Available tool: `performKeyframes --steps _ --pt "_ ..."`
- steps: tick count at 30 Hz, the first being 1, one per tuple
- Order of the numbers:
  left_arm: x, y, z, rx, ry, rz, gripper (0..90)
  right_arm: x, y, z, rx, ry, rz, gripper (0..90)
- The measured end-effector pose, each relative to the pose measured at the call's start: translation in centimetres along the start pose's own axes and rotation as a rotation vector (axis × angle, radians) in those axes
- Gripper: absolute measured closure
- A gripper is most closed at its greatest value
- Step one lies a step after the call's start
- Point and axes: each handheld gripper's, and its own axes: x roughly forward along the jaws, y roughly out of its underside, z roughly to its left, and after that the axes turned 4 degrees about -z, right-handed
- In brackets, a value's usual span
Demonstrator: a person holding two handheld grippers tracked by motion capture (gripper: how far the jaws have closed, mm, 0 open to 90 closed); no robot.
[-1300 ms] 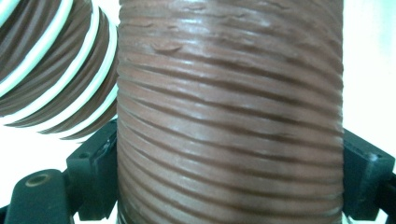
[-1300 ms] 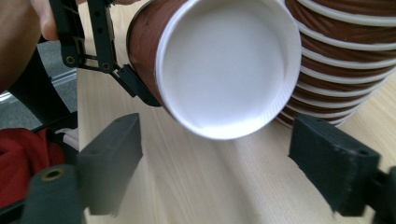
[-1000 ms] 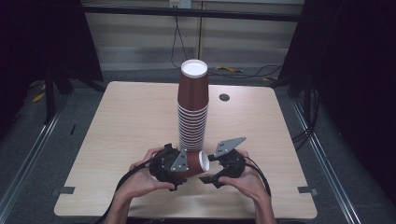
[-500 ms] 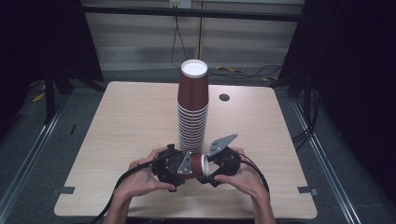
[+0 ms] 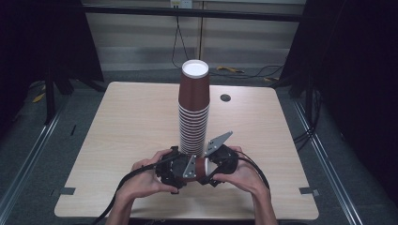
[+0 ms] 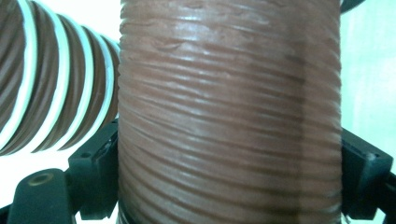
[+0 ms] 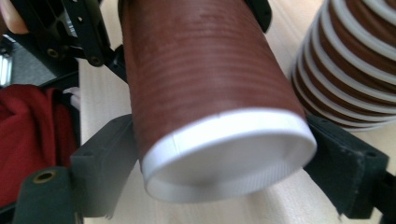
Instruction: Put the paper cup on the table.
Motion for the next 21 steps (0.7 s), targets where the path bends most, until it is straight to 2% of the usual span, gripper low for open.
performKeyframes --steps 1,3,4,5,7,9,11,14,15,18,19,21 --pt "-0.04 -0.05 0.05 0.018 0.003 0.014 13.6 0.04 -0.05 0.00 0.004 -0.004 -0.001 14.8" --pt "0.00 -0.07 -0.08 0.008 0.001 0.013 13.6 0.13 -0.17 -0.05 0.007 -0.014 0.004 15.2" --pt "-0.09 -0.12 0.03 0.025 0.008 0.032 13.6 0.13 -0.17 -0.05 0.007 -0.014 0.004 15.2" --pt "0.04 -0.18 0.07 0.038 0.023 0.017 13.6 0.29 -0.26 -0.05 0.005 -0.027 0.008 16.3" --pt "0.06 -0.15 -0.05 0.026 0.015 0.008 13.6 0.30 -0.28 -0.03 0.006 -0.031 0.008 16.9" --pt "0.06 -0.12 0.03 0.037 0.018 0.015 13.6 0.37 -0.33 0.01 0.005 -0.044 0.007 18.7" --pt "0.18 0.10 -0.18 -0.001 0.030 -0.026 13.6 0.43 -0.39 0.07 0.004 -0.043 0.009 19.2" --pt "0.03 0.23 -0.04 0.015 0.032 -0.021 13.6 0.48 -0.29 -0.04 0.009 -0.063 0.004 20.2" --pt "0.13 0.33 -0.16 0.000 0.034 -0.039 13.5 0.43 -0.30 -0.05 0.004 -0.062 0.004 20.5" --pt "0.14 0.53 -0.10 -0.007 0.035 -0.059 12.6 0.31 -0.25 -0.04 0.000 -0.061 -0.006 21.5" --pt "0.12 0.72 0.00 -0.014 0.040 -0.093 12.3 0.13 -0.25 -0.04 -0.002 -0.061 -0.006 21.7" --pt "0.07 0.78 0.04 -0.014 0.043 -0.103 11.5 0.10 -0.22 -0.05 -0.003 -0.069 -0.015 22.2"
